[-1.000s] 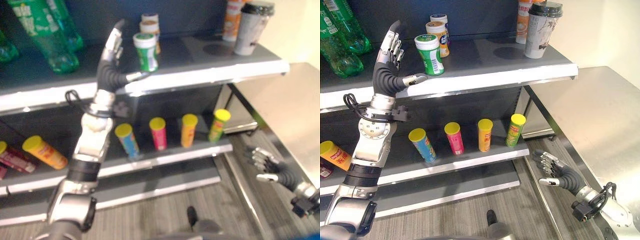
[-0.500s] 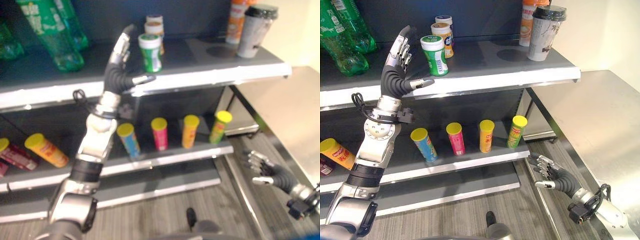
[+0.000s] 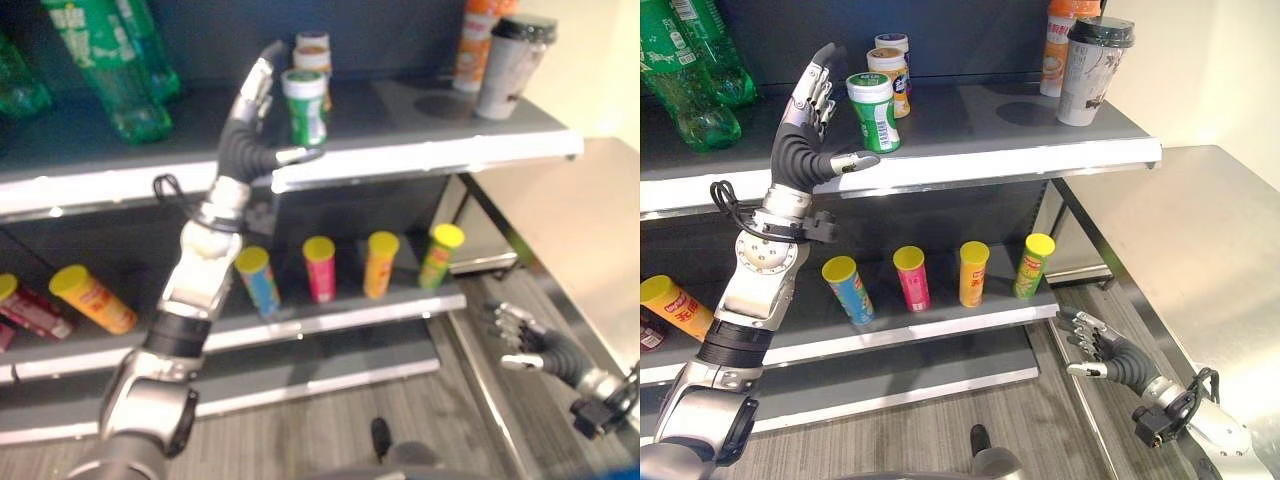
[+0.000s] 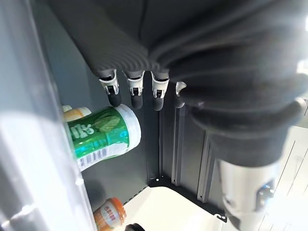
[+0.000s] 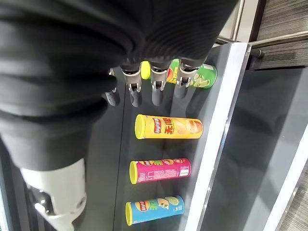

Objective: Put the goods on the table back onto the shelves and tidy them up.

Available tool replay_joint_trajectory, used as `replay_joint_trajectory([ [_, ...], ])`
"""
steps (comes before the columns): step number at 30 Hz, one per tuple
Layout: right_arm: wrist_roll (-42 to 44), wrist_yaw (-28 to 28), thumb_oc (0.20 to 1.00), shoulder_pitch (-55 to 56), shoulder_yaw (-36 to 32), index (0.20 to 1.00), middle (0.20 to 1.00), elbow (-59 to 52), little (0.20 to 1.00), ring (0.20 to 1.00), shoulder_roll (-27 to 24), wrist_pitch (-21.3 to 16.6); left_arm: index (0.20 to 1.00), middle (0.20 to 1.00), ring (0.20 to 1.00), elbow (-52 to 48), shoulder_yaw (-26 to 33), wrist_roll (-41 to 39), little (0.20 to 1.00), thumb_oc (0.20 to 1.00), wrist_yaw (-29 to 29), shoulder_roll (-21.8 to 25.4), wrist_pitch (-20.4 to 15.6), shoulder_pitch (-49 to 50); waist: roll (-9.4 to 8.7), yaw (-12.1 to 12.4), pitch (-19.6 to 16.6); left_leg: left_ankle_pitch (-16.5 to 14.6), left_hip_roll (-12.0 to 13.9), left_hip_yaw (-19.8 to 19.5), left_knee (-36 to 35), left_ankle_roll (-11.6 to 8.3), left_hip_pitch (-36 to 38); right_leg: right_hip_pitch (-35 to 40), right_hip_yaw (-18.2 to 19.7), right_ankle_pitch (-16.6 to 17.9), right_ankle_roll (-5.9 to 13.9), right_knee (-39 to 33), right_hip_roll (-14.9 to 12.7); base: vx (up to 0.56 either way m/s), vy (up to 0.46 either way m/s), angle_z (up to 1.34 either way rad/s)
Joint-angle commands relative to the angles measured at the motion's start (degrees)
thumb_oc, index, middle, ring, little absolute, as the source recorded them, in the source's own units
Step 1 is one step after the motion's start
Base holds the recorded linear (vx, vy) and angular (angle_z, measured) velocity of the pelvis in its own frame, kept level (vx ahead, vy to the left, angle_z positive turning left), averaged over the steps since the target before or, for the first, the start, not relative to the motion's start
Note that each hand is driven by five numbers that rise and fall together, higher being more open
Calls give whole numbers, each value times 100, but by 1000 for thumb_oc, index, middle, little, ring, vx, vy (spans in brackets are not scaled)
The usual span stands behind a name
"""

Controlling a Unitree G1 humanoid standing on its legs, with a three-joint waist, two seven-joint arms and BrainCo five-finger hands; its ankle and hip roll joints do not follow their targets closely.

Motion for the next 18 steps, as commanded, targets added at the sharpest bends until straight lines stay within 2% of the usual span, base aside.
replay_joint_trajectory([
  [1, 47, -58, 1000, -96, -39, 1000, 1000, -37, 1000, 1000, 31, -275, 1000, 1000, 1000, 571, -256, -137, 1000, 1000, -15, 54, -150, -937, -264, 29, -210, 201, 113, 181, 21, -350, -122, 727, -511, -668, 442, 99, -363, 0, 0, 0],
  [18, 6, -131, 1000, -54, 9, 1000, 1000, -11, 1000, 1000, 103, -323, 1000, 1000, 1000, 603, -252, -92, 1000, 1000, 69, -11, -126, -898, -341, 36, -209, 213, 124, 191, 21, -355, -135, 706, -507, -657, 439, 102, -359, 0, 0, 0],
])
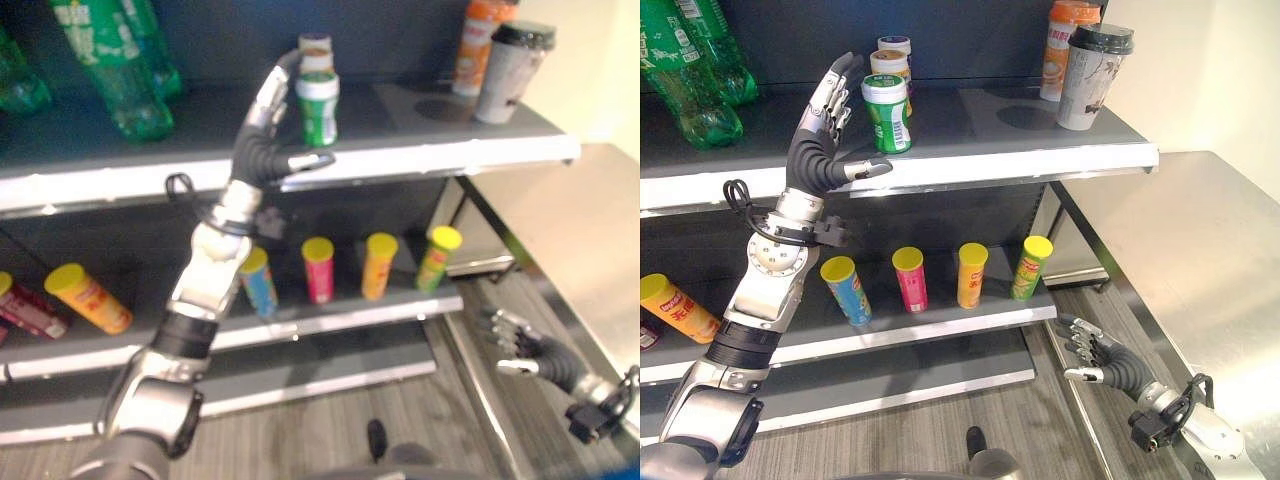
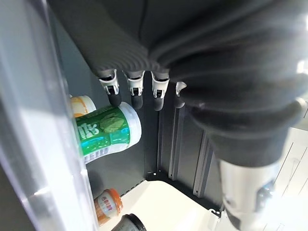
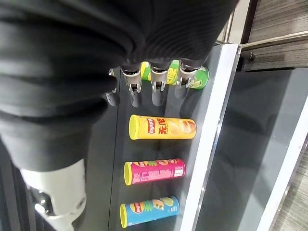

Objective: Put the goods on the table back onto the shelves and tidy them up.

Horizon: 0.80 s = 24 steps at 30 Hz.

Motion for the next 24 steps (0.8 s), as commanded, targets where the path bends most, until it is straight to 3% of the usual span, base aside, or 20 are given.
replay_joint_trajectory([
  [1, 52, -49, 1000, -58, -132, 1000, 1000, -167, 1000, 1000, 53, -323, 1000, 1000, 1000, 577, -70, -91, 1000, 1000, 125, 112, -133, -871, -244, 29, -175, 213, 123, 184, 21, -356, -130, 717, -512, -658, 433, 102, -360, 0, 0, 0],
  [24, 66, -88, 1000, -190, -41, 1000, 1000, -96, 1000, 1000, 56, -345, 1000, 1000, 1000, 582, -38, -225, 1000, 1000, 143, 130, -183, -784, -149, 51, -197, 228, 120, 118, 21, -359, -115, 801, -583, -684, 415, 108, -364, 0, 0, 0],
])
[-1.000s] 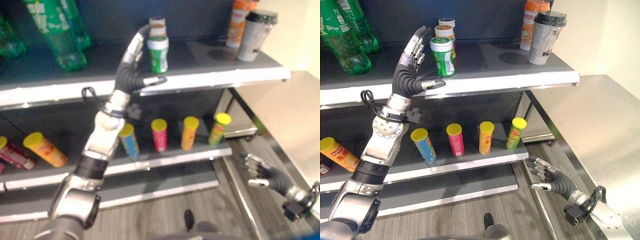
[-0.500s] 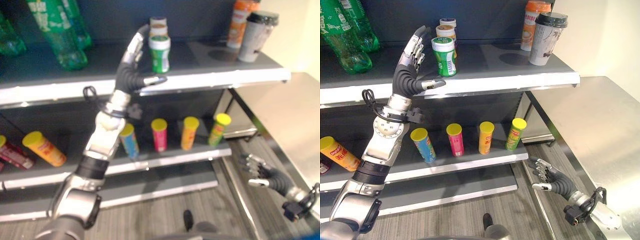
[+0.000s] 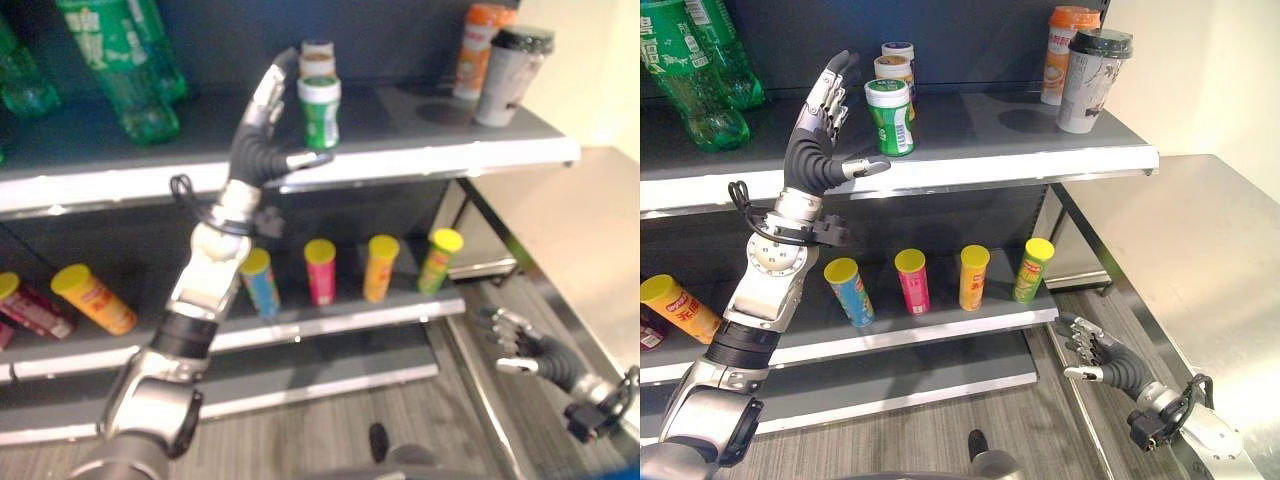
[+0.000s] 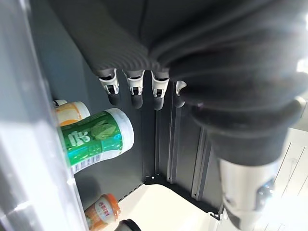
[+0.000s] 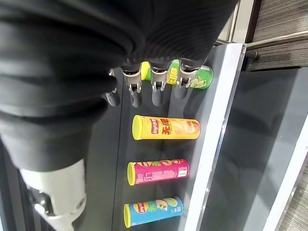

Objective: Put the goods on the table back onto the shelves and tidy them up.

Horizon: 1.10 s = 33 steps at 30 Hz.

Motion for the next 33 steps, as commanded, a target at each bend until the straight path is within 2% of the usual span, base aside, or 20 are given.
replay_joint_trajectory([
  [1, 42, -63, 1000, -178, -37, 1000, 1000, -91, 1000, 1000, 27, -348, 1000, 1000, 1000, 581, -57, -248, 1000, 1000, 50, 112, -183, -789, -197, 30, -201, 223, 110, 154, 22, -360, -176, 710, -533, -657, 423, 110, -359, 0, 0, 0],
  [33, -140, -229, 1000, -189, 64, 1000, 1000, 69, 1000, 1000, 220, -392, 1000, 1000, 1000, 645, -198, -538, 1000, 1000, -79, 44, -185, -847, -202, 21, -198, 230, 108, 142, 22, -341, -179, 708, -550, -661, 424, 144, -367, 0, 0, 0],
])
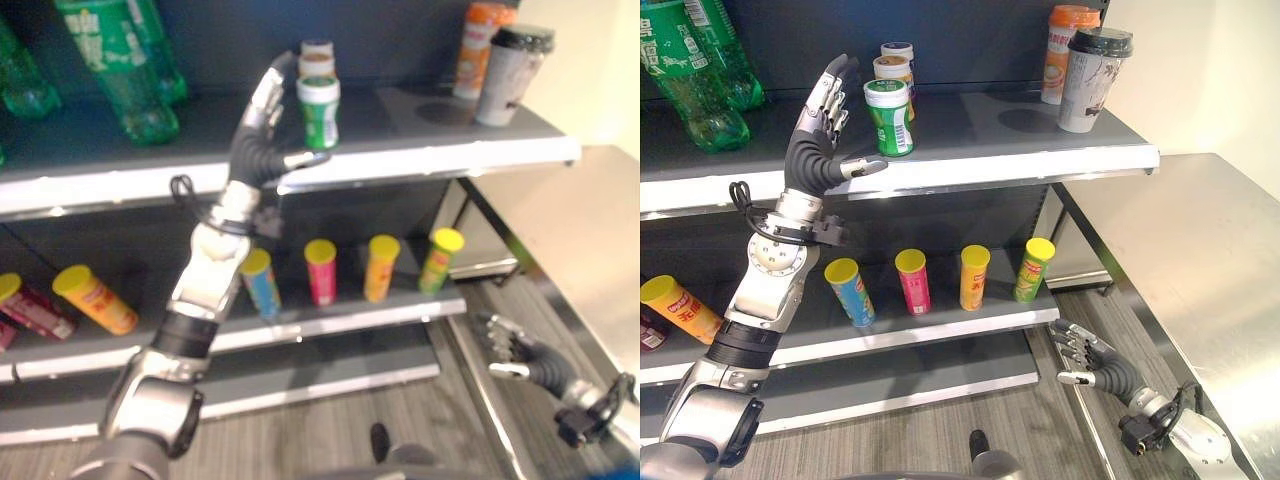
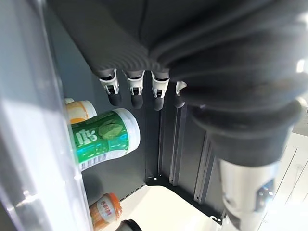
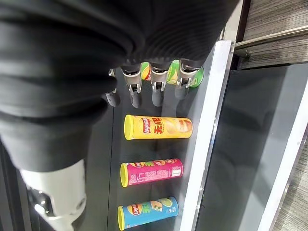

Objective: Put the goods on the table back onto the shelves and tidy them up.

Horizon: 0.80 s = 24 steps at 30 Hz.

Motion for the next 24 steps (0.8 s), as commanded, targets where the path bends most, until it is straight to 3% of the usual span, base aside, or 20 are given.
replay_joint_trajectory([
  [1, 42, -82, 1000, -186, -152, 1000, 1000, -53, 1000, 1000, 46, -380, 1000, 1000, 1000, 534, -191, -314, 1000, 1000, -24, 57, -187, -847, -224, 28, -197, 230, 105, 143, 21, -340, -182, 705, -545, -659, 429, 143, -371, 0, 0, 0],
  [9, -114, -192, 1000, -116, -212, 1000, 1000, 44, 1000, 1000, 102, -429, 1000, 1000, 1000, 497, -235, -317, 1000, 1000, -32, 76, -197, -858, -221, 25, -193, 228, 103, 142, 21, -339, -188, 690, -542, -663, 436, 163, -380, 0, 0, 0],
  [13, -1218, -574, 1000, -59, -259, 1000, 1000, 362, 1000, 1000, 9, -660, 1000, 1000, 1000, 454, -102, -57, 1000, 1000, 210, 119, -218, -816, -218, 42, -183, 221, 105, 153, 21, -336, -183, 704, -551, -662, 434, 149, -386, 0, 0, 0],
  [15, -1144, -640, 1000, -124, -212, 1000, 1000, 502, 1000, 1000, 90, -687, 1000, 1000, 1000, 494, 26, 134, 1000, 1000, 439, 153, -268, -873, -195, 42, -185, 217, 102, 149, 21, -335, -167, 717, -556, -666, 430, 145, -386, 0, 0, 0],
  [20, -1437, -1079, 1000, -507, 442, 1000, 1000, 2030, 1000, 1000, 579, -839, 1000, 1000, 1000, 381, 494, 268, 1000, 1000, 1016, 489, -411, -957, -127, 99, -167, 227, 94, 119, 21, -358, -147, 760, -595, -687, 421, 136, -378, 3, 0, 2],
  [24, -1694, -1036, 1000, -586, 863, 1000, 1000, 2903, 1000, 1000, 700, -752, 1000, 1000, 1000, 126, 706, 405, 1000, 1000, 1200, 661, -469, -1049, -83, 169, -163, 229, 87, 86, 21, -378, -149, 774, -618, -698, 417, 126, -385, 7, 2, 12],
])
